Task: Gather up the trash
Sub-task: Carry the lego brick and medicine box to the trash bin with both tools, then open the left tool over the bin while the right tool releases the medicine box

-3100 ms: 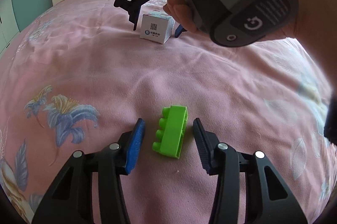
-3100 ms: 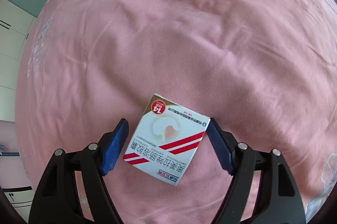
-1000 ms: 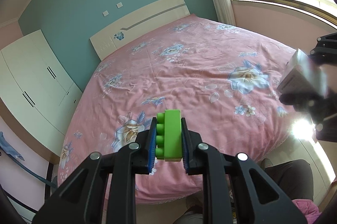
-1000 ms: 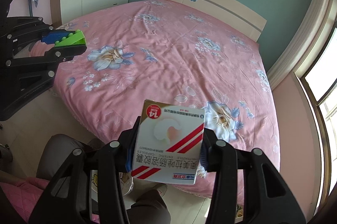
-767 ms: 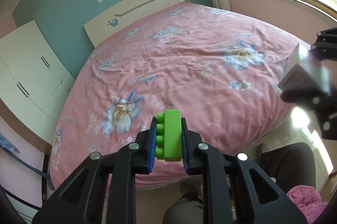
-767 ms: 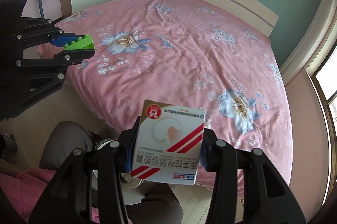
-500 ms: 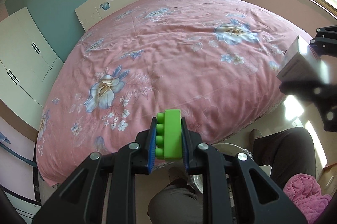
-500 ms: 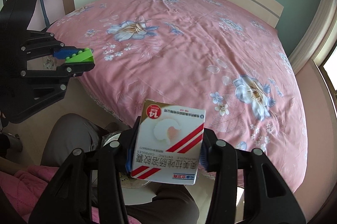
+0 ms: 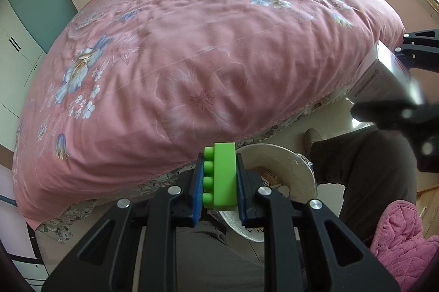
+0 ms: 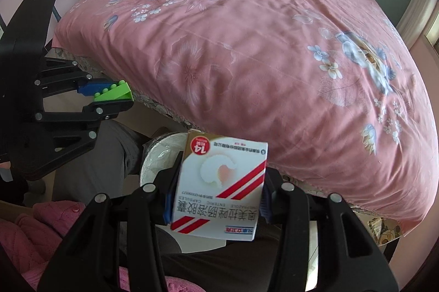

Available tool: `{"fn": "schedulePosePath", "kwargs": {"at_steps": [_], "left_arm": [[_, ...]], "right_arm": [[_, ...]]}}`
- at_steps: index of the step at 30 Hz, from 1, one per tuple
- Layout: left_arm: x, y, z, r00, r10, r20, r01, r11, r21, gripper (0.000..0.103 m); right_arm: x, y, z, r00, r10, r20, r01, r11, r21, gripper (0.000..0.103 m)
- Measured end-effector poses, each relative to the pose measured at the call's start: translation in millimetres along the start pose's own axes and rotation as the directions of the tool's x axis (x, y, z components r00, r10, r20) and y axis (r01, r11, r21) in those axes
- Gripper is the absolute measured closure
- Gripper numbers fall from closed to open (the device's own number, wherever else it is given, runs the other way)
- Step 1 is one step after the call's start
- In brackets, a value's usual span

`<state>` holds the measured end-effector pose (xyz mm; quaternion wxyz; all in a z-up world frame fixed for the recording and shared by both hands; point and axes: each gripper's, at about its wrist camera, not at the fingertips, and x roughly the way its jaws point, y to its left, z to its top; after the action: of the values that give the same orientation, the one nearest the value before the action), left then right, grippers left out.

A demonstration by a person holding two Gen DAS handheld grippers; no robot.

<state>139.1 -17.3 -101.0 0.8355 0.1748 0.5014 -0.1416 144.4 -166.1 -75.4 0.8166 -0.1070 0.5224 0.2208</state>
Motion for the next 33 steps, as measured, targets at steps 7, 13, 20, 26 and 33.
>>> {"fn": "schedulePosePath", "kwargs": {"at_steps": [7,13,20,26,33], "left_arm": [[44.5,-4.4,-20.4,0.995,-0.041,-0.094,0.039,0.999,-0.032,0.08],[78.4,-6.3,-35.0,0.985,-0.067,-0.162,0.059,0.997,-0.054,0.08],[117.3,-9.7,-49.6,0.965,-0.104,-0.242,0.089,0.993,-0.072,0.08],[151.5,-13.8,-60.0,0.94,-0.146,-0.31,0.122,0.988,-0.096,0.08],[187.3,-12.1,-65.3,0.898,-0.237,-0.371,0.181,0.967,-0.181,0.08]], "right_arm": [[55.1,4.6,-24.8,0.994,0.046,-0.098,-0.044,0.999,0.027,0.056],[99.3,8.6,-39.2,0.981,0.097,-0.168,-0.088,0.994,0.061,0.056],[148.6,15.6,-57.3,0.961,0.136,-0.242,-0.113,0.988,0.108,0.056],[182.5,15.1,-69.7,0.938,0.179,-0.296,-0.135,0.977,0.162,0.056],[218.7,15.9,-81.6,0.906,0.226,-0.358,-0.154,0.963,0.22,0.056]]}}
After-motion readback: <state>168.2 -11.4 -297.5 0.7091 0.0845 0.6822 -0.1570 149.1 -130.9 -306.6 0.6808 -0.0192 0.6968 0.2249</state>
